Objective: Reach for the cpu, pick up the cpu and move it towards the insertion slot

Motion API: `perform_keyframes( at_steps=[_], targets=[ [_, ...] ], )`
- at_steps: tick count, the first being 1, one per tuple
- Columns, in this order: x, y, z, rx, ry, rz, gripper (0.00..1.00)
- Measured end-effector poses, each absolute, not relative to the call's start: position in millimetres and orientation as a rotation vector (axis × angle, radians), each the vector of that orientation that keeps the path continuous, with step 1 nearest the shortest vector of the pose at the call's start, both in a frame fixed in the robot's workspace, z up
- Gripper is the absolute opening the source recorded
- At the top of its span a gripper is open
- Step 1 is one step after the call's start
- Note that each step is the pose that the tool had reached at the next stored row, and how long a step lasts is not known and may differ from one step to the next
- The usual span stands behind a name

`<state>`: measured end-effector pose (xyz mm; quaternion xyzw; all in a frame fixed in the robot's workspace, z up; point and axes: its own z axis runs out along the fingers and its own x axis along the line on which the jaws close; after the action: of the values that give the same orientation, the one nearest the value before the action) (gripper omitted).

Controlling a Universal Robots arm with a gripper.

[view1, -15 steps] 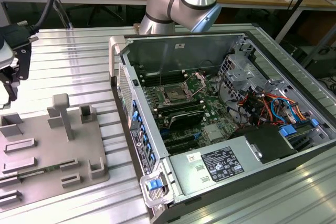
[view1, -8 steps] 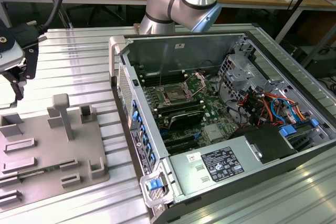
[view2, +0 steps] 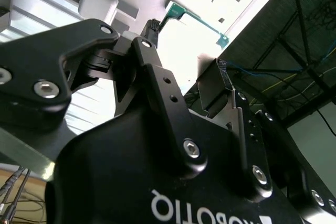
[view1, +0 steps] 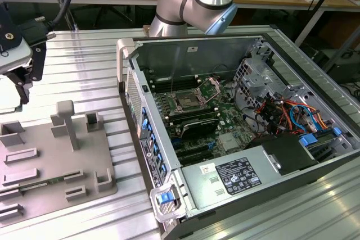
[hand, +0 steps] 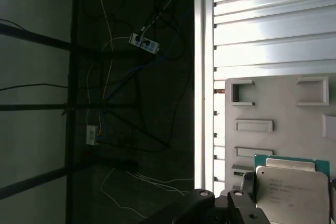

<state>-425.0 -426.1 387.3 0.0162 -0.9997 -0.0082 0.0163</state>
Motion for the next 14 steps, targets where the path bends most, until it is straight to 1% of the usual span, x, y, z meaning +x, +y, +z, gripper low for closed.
perform_keyframes(
  at_steps=[14],
  targets=[
    [-424, -426, 408, 0.05, -3.11, -0.025, 0.55]
  ],
)
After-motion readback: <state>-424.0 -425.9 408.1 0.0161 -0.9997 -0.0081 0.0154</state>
